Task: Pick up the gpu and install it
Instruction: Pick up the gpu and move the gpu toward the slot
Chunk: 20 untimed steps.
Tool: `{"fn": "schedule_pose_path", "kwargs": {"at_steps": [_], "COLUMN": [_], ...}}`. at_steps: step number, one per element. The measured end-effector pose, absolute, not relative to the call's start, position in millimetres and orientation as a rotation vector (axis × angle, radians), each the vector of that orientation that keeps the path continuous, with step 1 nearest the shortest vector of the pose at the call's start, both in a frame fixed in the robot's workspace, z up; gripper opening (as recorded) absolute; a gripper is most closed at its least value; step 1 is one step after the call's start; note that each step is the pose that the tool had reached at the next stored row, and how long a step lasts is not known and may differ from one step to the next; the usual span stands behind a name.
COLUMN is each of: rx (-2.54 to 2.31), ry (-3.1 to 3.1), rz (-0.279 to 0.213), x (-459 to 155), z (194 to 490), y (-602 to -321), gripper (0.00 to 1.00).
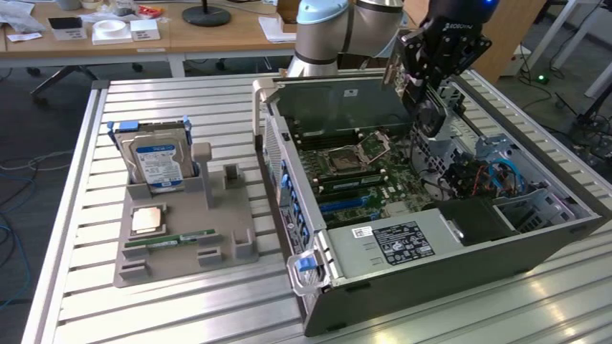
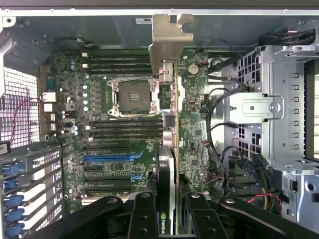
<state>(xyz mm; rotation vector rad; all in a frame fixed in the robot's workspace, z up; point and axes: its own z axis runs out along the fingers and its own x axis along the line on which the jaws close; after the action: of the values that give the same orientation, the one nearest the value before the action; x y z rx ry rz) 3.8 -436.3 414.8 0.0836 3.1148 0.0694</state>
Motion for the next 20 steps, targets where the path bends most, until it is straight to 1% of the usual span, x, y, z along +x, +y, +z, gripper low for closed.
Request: {"fn": "schedule_pose_path", "kwargs": {"at_steps": [5, 20], "rx": [0.083, 0.079], "ry": [3.115, 3.115], "rz": [0.07, 0.069], "x": [5, 36], "z": [415, 414], "y": [-436, -436], "gripper": [0.26, 0.26]}}
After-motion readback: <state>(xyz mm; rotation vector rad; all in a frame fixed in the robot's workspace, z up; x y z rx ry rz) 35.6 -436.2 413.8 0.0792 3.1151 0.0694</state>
